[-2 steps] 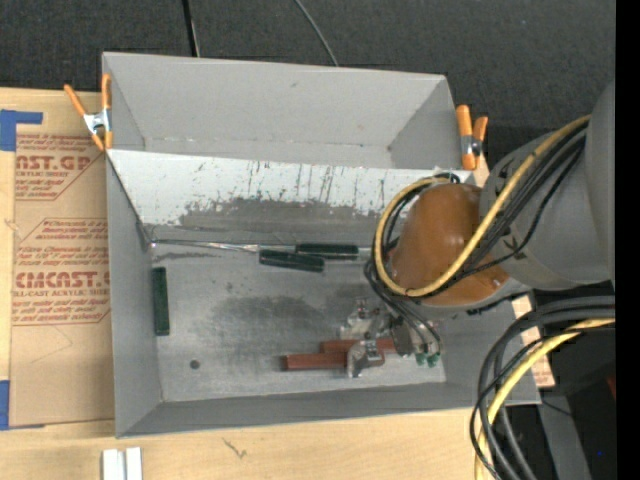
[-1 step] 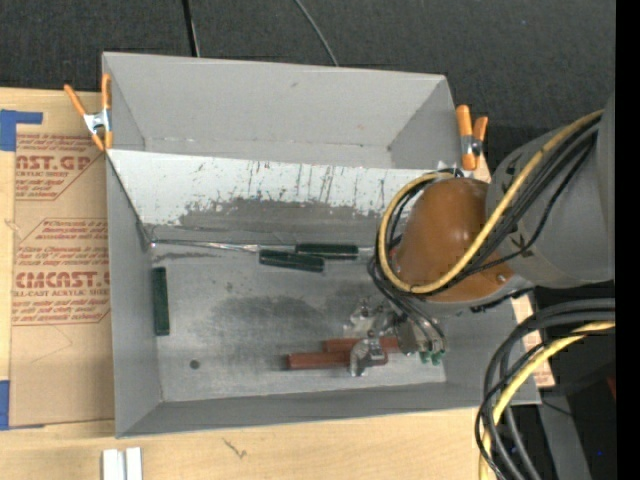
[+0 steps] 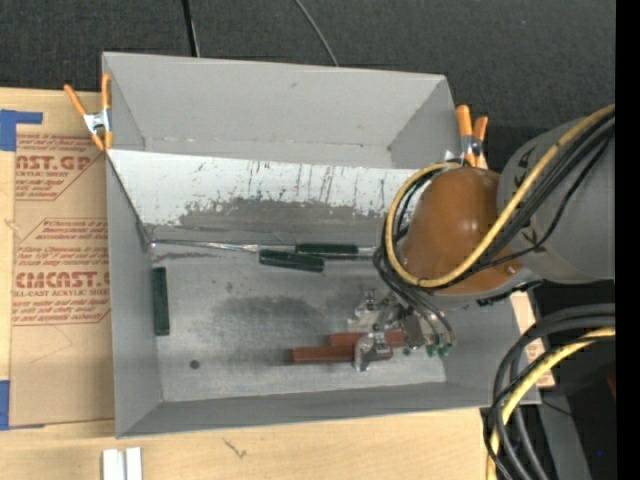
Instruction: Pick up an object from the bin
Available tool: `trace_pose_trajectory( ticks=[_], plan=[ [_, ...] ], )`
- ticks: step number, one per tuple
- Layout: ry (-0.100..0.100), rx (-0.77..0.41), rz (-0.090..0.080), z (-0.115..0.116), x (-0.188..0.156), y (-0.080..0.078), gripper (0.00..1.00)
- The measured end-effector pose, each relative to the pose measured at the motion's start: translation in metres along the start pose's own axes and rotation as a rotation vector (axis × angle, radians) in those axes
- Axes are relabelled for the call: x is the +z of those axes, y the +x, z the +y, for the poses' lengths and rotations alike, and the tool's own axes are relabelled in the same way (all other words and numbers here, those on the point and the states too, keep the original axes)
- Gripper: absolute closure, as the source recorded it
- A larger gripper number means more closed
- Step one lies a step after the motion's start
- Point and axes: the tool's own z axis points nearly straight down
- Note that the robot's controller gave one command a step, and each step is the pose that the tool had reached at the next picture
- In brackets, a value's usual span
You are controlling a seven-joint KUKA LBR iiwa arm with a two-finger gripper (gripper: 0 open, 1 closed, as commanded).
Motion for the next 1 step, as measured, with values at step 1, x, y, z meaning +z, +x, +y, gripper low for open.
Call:
trace_pose_trajectory(
  ticks=[1],
  plan=[
    [0.000,0.000,-0.007,-0.0001,-0.0118,-0.0019,1.00]
  ],
)
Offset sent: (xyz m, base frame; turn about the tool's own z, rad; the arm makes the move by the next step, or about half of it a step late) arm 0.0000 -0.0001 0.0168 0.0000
